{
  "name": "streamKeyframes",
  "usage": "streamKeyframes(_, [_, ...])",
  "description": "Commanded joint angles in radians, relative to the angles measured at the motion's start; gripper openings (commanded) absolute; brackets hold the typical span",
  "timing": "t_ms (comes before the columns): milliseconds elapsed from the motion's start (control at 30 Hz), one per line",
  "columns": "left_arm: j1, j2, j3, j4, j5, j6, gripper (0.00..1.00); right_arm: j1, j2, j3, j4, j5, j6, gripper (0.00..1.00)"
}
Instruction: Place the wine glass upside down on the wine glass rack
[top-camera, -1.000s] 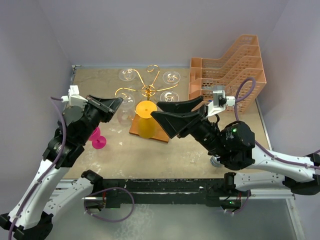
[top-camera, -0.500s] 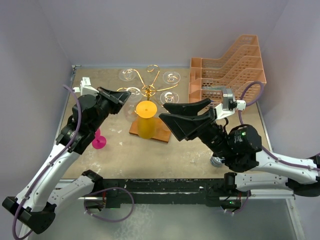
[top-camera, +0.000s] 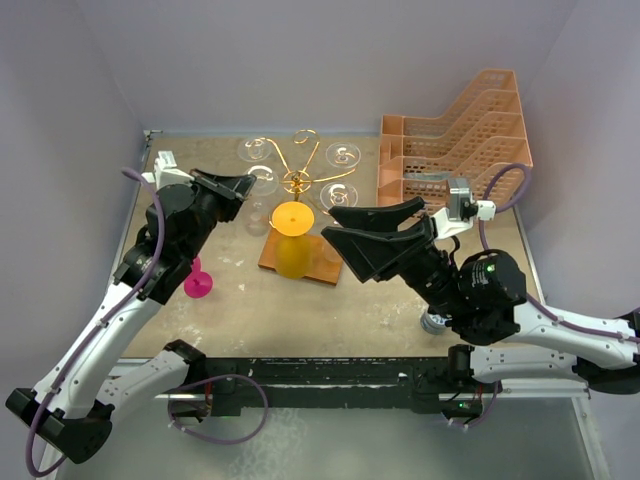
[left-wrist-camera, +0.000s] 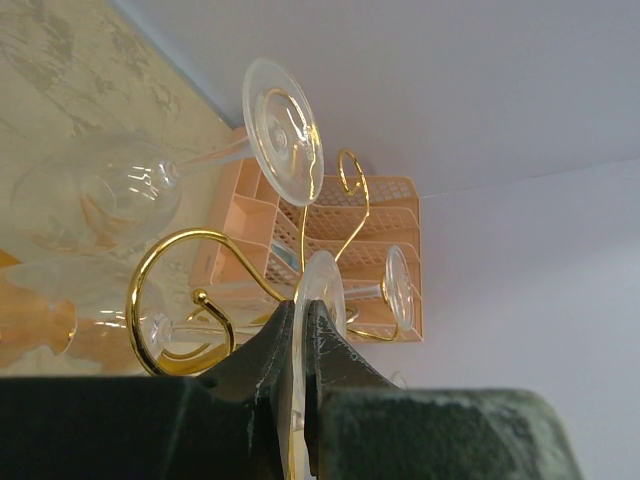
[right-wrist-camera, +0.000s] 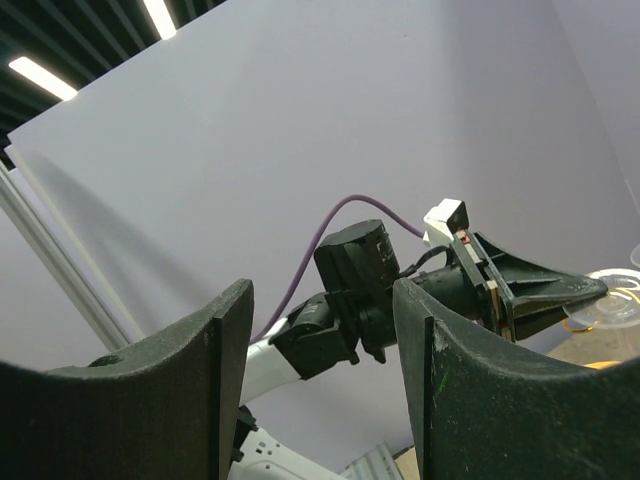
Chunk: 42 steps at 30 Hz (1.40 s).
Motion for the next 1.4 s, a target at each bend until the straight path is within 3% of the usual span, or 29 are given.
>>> streamKeyframes(0, [0.003,-0.016,0.052,0.084,-0.064,-0.017,0.00,0.003,-0.007,-0.001,0.053,-0.003,0.012,0.60])
streamKeyframes(933, [0.003,-0.051,0.076,-0.006,-0.244,0.040,0.00,0.002,0.032,0.008,0.037,-0.010,0.025,0.60])
streamKeyframes(1367, [0.003,-0.069,0.074,-0.044,-0.126,0.060,0.00,0.003,0.034,0.012,0.030,-0.010,0.029,0.60])
